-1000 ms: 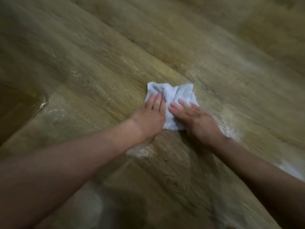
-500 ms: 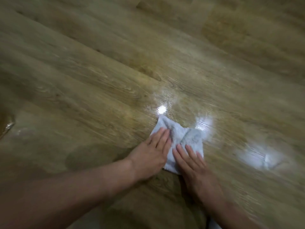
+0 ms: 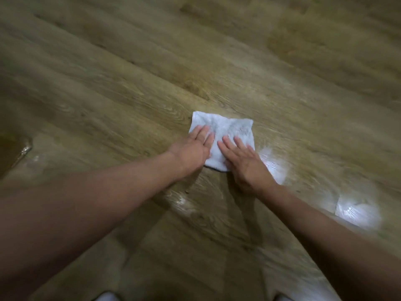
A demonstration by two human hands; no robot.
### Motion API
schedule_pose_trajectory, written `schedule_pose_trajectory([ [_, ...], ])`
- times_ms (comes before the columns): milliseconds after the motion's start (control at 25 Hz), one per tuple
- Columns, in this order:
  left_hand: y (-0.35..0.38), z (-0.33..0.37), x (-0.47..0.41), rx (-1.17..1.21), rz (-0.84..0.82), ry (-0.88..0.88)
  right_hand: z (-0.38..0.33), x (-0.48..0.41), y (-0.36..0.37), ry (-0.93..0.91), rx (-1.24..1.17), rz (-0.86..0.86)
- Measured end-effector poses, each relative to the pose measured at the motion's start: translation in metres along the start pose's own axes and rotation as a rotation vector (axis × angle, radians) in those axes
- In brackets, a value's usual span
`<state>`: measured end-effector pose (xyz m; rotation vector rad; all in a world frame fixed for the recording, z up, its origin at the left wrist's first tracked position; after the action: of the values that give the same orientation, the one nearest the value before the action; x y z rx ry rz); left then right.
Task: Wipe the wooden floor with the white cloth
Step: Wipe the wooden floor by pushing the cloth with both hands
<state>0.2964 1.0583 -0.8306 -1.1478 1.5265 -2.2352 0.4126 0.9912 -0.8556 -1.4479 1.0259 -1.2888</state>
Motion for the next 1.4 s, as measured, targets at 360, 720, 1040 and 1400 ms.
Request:
schedule_pose_trajectory([
  [360,0.014,0.117,-0.009,-0.162,0.078,0.283,0.036,0.116,0.012,0.297,-0.155,0.06],
  [720,0.02,0.159,0.018,-0.223,0.207,0.648,0.023,0.185,0.024,0.395,-0.168,0.051],
  [1040,0.006,0.204,-0.052,-0.161,0.07,0.51,0.105,0.175,0.018,0.494,-0.002,0.066],
  [1400,0.054,0.28,0.038,-0.336,0.144,0.902,0.05,0.295,0.049,0.601,-0.086,0.157],
])
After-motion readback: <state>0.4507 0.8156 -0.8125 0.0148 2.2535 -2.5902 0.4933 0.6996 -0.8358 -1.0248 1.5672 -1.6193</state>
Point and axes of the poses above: each hand's wrist, its own x-axis away from the middle knuckle, its own y-axis out of the palm, z = x × y, the point moved 7 cm from there along -x, towards the middle knuckle, and after that the axes turned 15 degrees about x, right-handed, at the moved point
